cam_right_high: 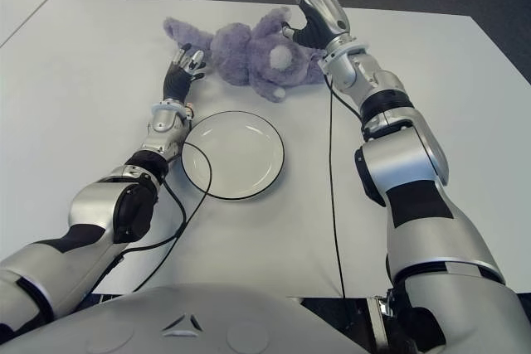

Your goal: Put the doll into the plate.

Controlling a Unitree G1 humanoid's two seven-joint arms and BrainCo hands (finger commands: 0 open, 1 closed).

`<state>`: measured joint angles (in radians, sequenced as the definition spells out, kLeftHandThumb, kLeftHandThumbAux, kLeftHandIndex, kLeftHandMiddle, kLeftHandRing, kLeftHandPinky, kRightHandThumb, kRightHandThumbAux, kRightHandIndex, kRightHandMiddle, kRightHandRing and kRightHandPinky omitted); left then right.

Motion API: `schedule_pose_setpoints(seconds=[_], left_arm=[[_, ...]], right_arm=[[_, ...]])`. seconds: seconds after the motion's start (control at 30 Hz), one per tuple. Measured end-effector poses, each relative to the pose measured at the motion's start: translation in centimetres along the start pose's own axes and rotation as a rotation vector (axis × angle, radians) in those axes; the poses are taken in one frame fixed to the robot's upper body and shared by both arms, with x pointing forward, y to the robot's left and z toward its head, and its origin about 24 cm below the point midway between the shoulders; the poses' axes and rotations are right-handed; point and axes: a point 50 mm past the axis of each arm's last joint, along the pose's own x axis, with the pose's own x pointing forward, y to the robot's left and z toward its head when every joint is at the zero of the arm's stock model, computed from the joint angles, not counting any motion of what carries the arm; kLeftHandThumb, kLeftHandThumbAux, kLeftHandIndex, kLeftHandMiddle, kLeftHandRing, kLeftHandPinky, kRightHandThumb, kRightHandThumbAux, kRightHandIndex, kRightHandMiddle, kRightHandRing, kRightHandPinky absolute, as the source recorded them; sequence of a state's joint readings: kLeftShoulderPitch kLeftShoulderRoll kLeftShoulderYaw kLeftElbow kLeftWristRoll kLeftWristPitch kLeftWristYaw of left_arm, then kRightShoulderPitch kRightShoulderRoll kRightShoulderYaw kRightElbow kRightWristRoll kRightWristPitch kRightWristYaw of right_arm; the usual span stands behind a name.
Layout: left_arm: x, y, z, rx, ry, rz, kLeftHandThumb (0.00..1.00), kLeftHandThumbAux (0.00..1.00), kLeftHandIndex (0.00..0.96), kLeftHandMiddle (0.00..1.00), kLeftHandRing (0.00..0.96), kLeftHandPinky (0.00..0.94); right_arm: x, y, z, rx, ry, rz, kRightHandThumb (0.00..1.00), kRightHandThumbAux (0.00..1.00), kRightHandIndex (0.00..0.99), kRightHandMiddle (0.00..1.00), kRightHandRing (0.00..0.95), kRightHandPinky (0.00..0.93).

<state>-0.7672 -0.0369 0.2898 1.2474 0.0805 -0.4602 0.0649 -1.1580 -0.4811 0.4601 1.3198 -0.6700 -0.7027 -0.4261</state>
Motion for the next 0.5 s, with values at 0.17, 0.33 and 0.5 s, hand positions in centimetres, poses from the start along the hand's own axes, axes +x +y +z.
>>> schedule_pose_setpoints(seconds=[0.17,0.33,0.5], left_arm=[[0.0,0.0,0.0,0.002,0.002,0.0,0.0,0.45,0.042,0.223,0.241,0.217],[0.0,0.1,0.0,0.008,0.002,-0.002,0.0,0.44,0.04,0.22,0.241,0.211],[0.0,0.0,0.0,0.019,0.002,-0.007,0.0,0.426,0.033,0.21,0.232,0.196]], right_arm=[[-0.1,-1.0,-0.6,-0.028,0.01,-0.01,0.345,0.697,0.0,0.0,0.026,0.194],[0.0,-2.1,-1.1,-0.057,0.013,-0.023,0.249,0.678,0.0,0.0,0.026,0.191],[0.2,-3.0,-1.1,-0.072,0.002,-0.041,0.144,0.657,0.0,0.0,0.02,0.152]])
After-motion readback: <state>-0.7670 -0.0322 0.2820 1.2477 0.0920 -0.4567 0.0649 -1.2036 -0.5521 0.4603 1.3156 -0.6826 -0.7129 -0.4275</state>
